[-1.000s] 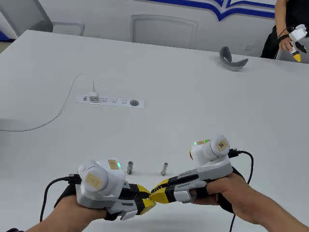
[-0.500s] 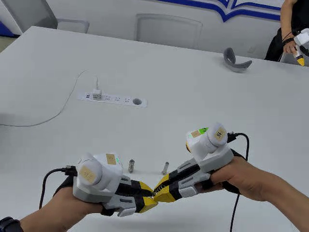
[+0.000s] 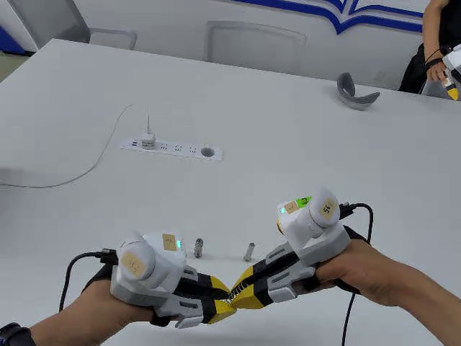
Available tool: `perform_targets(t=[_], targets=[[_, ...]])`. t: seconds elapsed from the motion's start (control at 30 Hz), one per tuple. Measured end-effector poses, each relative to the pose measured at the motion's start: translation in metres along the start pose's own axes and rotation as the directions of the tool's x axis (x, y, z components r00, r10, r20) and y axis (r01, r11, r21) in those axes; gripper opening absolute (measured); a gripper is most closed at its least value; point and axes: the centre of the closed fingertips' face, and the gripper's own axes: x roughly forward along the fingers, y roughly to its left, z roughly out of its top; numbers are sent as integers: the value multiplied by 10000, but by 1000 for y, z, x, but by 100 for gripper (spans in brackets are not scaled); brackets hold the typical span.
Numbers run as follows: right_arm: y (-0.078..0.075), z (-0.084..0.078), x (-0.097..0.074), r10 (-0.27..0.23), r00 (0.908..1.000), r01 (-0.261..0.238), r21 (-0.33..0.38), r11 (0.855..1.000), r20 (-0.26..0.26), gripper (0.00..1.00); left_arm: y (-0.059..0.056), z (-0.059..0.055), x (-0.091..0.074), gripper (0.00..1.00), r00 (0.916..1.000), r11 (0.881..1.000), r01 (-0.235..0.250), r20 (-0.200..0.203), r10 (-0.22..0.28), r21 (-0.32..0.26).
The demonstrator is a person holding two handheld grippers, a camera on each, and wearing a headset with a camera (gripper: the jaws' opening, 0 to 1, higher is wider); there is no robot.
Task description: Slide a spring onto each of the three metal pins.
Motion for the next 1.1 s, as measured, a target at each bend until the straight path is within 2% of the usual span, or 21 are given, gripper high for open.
perform_targets(t=[0.33, 0.63, 0.83, 0.97, 1.03, 1.1], targets=[[-5, -2, -5, -245, 9993, 236, 300, 9993, 298, 12, 4, -14, -2, 16, 9992, 9977, -375, -124, 368, -563], [-9, -8, -8, -494, 9982, 480, 421, 9980, 325, 12, 22, -28, -12, 21, 9936, 9873, -1132, -175, 1119, -1115], [-21, -18, -9, -994, 9949, 984, 458, 9941, 199, 12, 36, -31, -20, 22, 9851, 9743, -1712, -113, 1714, -1462], [-27, -21, -12, -1240, 9922, 1232, 521, 9910, 132, 12, 42, -35, -24, 30, 9781, 9653, -2076, -209, 2069, -1583], [-30, -22, -14, -1406, 9900, 1398, 515, 9888, 125, 12, 45, -37, -26, 30, 9759, 9623, -2178, -227, 2171, -1629], [-39, -26, -17, -1776, 9841, 1774, 514, 9828, -1, 12, 49, -39, -28, 30, 9718, 9562, -2351, -220, 2349, -1746]])
